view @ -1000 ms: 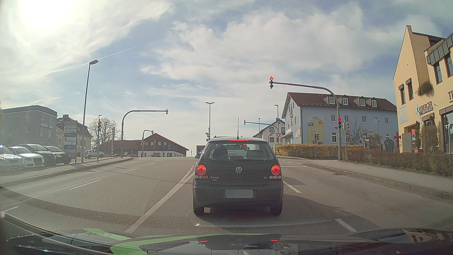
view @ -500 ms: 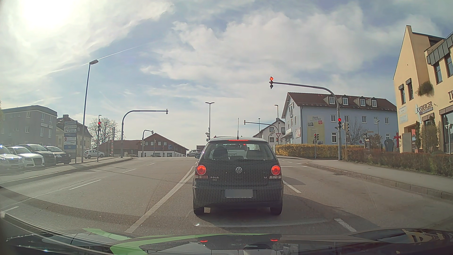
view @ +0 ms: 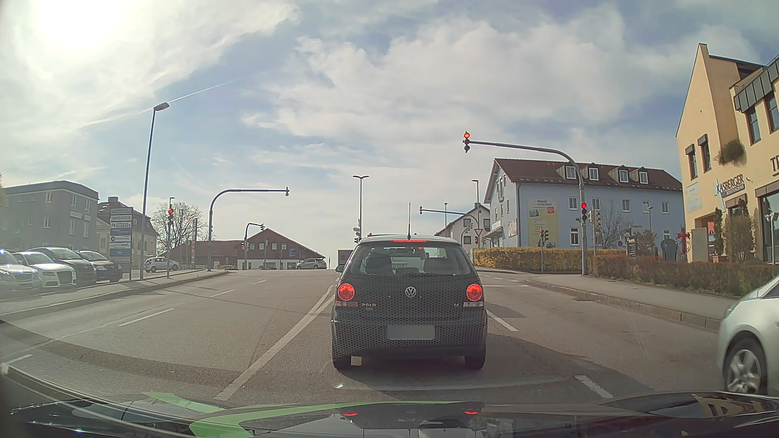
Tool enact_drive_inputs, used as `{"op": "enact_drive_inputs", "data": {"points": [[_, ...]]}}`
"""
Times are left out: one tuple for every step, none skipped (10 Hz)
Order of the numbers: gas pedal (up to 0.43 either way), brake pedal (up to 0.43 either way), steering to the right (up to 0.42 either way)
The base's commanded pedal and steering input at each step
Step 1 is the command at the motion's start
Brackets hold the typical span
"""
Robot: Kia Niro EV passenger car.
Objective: Follow the waypoints while adhering to traffic rules and regulations
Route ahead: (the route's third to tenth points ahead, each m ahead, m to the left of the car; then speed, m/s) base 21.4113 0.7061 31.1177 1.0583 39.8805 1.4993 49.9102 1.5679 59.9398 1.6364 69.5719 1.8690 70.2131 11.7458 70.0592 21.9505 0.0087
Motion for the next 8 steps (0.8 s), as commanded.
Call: {"op": "enact_drive_inputs", "data": {"points": [[0.0, 0.341, -0.032], [0.0, 0.341, -0.032], [0.0, 0.341, -0.032], [0.0, 0.341, -0.032], [0.0, 0.341, -0.032], [0.0, 0.341, -0.032], [0.0, 0.341, -0.032], [0.0, 0.341, -0.032]]}}
